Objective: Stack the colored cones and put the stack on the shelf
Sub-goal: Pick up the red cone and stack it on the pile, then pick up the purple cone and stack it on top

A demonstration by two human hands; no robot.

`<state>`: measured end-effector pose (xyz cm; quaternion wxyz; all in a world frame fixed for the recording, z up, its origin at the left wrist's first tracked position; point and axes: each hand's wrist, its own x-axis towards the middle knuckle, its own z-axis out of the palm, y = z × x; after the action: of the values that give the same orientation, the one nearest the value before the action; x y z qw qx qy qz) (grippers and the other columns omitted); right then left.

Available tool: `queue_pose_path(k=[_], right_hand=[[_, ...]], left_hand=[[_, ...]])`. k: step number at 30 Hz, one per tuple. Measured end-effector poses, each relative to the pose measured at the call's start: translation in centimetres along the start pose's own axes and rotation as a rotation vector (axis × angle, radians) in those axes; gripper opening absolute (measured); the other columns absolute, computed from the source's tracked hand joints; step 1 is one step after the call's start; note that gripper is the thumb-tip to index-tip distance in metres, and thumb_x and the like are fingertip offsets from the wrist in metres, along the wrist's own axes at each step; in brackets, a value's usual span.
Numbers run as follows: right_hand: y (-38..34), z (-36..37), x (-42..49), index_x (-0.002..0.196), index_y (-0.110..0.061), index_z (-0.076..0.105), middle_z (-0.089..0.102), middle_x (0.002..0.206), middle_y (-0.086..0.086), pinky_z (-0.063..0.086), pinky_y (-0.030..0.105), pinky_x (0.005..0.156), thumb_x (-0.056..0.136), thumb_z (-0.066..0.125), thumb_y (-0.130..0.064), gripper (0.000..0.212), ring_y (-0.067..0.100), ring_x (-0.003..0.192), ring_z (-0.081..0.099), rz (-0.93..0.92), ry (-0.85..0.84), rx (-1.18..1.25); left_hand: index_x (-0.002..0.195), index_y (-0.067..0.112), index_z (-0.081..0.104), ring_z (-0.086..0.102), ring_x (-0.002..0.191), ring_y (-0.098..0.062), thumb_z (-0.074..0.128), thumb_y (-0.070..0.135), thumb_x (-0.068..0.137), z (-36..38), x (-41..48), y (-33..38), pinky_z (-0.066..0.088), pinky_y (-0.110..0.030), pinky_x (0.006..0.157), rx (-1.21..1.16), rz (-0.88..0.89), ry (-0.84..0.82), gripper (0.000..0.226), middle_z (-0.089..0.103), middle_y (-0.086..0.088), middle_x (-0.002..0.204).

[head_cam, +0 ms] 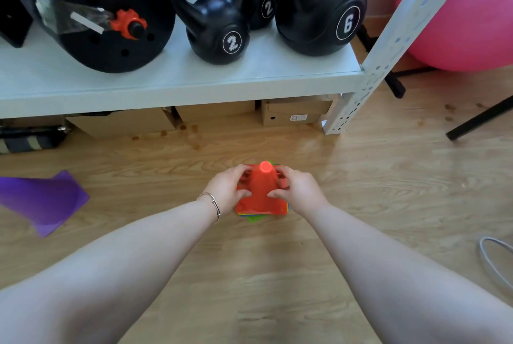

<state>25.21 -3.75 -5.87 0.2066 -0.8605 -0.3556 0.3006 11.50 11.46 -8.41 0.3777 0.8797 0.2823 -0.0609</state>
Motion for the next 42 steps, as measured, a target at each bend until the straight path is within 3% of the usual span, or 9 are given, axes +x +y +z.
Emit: queue_pose_path(k=[7, 13, 20, 27, 34, 38, 42], right_hand=[[-1.3, -0.6, -0.4, 0.139, -0.018, 0.045, 0.06, 0.13, 0.006, 0.046, 0.033, 0.095, 0.077, 0.076, -0.036, 0.071, 0.024, 0.12, 0.056, -0.012, -0.054, -0.127], [-4.4, -2.6, -2.5, 0.146, -0.018, 0.029, 0.05, 0.136, 0.006, 0.051, 0.043, 0.09, 0.084, 0.066, -0.042, 0.077, 0.03, 0.118, 0.055, -0.151, -0.009, -0.319], [-10.3, -6.0, -3.5, 0.138, -0.017, 0.04, 0.056, 0.129, 0.003, 0.04, 0.042, 0.104, 0.083, 0.061, -0.045, 0.065, 0.027, 0.122, 0.051, -0.409, 0.141, -0.549], [-18.1, -6.0, -4.5, 0.121, -0.014, 0.049, 0.059, 0.117, 0.004, 0.043, 0.038, 0.091, 0.082, 0.063, -0.045, 0.052, 0.027, 0.112, 0.054, -0.543, 0.155, -0.511], [-22.4, -2.6, -3.8, 0.134, -0.017, 0.042, 0.054, 0.131, 0.003, 0.039, 0.04, 0.103, 0.084, 0.061, -0.047, 0.062, 0.026, 0.125, 0.048, -0.612, 0.104, -0.533], [-25.3, 1.3, -1.9, 0.135, -0.018, 0.041, 0.051, 0.135, 0.002, 0.038, 0.039, 0.104, 0.086, 0.06, -0.046, 0.059, 0.025, 0.128, 0.045, -0.658, 0.062, -0.566], [-28.5, 5.2, -0.3, 0.137, -0.018, 0.039, 0.049, 0.139, 0.002, 0.037, 0.04, 0.107, 0.086, 0.06, -0.047, 0.062, 0.026, 0.131, 0.043, -0.717, 0.014, -0.587]], left_hand=[[0.135, 0.02, 0.041, 0.057, 0.116, -0.03, 0.068, 0.027, 0.082, -0.5, -0.4, 1.3, 0.048, -0.038, 0.096, 0.238, -0.016, -0.037, 0.06, 0.057, -0.009, 0.131], [0.143, 0.019, 0.026, 0.056, 0.112, -0.036, 0.059, 0.036, 0.089, -3.3, -3.2, 3.4, 0.05, -0.045, 0.087, 0.458, -0.088, -0.009, 0.066, 0.048, -0.013, 0.131], [0.139, 0.014, 0.031, 0.052, 0.113, -0.031, 0.055, 0.046, 0.088, -10.7, -9.2, 5.4, 0.049, -0.04, 0.083, 0.666, -0.255, 0.232, 0.065, 0.051, -0.008, 0.127], [0.139, 0.012, 0.031, 0.051, 0.112, -0.032, 0.051, 0.049, 0.089, -18.8, -18.7, 5.6, 0.049, -0.04, 0.081, 0.731, -0.446, 0.375, 0.066, 0.049, -0.009, 0.128], [0.132, 0.015, 0.037, 0.055, 0.107, -0.028, 0.051, 0.056, 0.085, -20.8, -22.5, 0.0, 0.049, -0.038, 0.079, 0.745, -0.557, 0.377, 0.064, 0.053, -0.005, 0.123], [0.13, 0.015, 0.041, 0.056, 0.109, -0.026, 0.053, 0.06, 0.081, -20.6, -22.7, -4.9, 0.046, -0.036, 0.086, 0.731, -0.604, 0.379, 0.067, 0.057, -0.004, 0.12], [0.117, 0.017, 0.046, 0.057, 0.107, -0.026, 0.056, 0.058, 0.08, -20.6, -24.1, -10.3, 0.044, -0.036, 0.087, 0.705, -0.68, 0.377, 0.057, 0.059, -0.003, 0.113]])
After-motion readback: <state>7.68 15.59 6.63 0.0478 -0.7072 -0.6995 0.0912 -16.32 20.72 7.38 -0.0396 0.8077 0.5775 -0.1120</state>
